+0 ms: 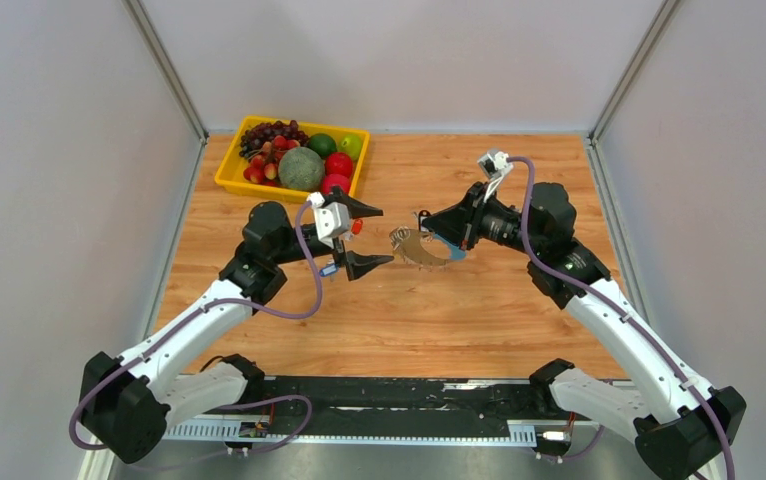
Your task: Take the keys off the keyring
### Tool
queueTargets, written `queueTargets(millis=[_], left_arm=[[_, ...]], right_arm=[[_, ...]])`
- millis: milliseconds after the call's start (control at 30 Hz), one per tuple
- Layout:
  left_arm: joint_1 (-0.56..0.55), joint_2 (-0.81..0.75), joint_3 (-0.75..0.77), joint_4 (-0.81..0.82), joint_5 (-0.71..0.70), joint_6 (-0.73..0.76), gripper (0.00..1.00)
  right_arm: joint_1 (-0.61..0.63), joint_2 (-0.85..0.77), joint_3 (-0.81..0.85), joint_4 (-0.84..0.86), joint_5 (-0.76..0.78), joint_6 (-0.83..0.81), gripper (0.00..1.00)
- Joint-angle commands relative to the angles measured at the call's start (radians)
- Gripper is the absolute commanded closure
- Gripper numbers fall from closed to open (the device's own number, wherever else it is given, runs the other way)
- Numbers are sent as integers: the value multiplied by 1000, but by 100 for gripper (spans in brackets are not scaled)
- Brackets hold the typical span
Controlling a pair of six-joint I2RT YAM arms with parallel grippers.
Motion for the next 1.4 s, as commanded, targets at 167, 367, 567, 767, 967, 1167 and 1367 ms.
queueTargets(millis=[167, 367, 567, 767, 967, 1167, 1367], left_arm=[[-20, 24, 15, 30, 77, 2, 0], [-34, 34, 16, 16, 115, 23, 1], [-56, 48, 26, -42, 139, 76, 2], [-66, 56, 30, -70, 125, 101, 2], [-68, 66, 32, -58, 150, 98, 5], [-69, 65, 32, -32, 191, 93, 4], [-69, 65, 49, -24, 202, 70, 0]], right_arm=[[8, -31, 39, 130, -121, 44, 97], [9, -40, 36, 133, -136, 56, 96], [11, -54, 27, 184, -135, 81, 96], [11, -96, 2, 246, -123, 124, 95], [10, -99, -12, 278, -128, 151, 95], [13, -91, -38, 343, -144, 191, 95], [23, -78, -53, 382, -147, 215, 95]])
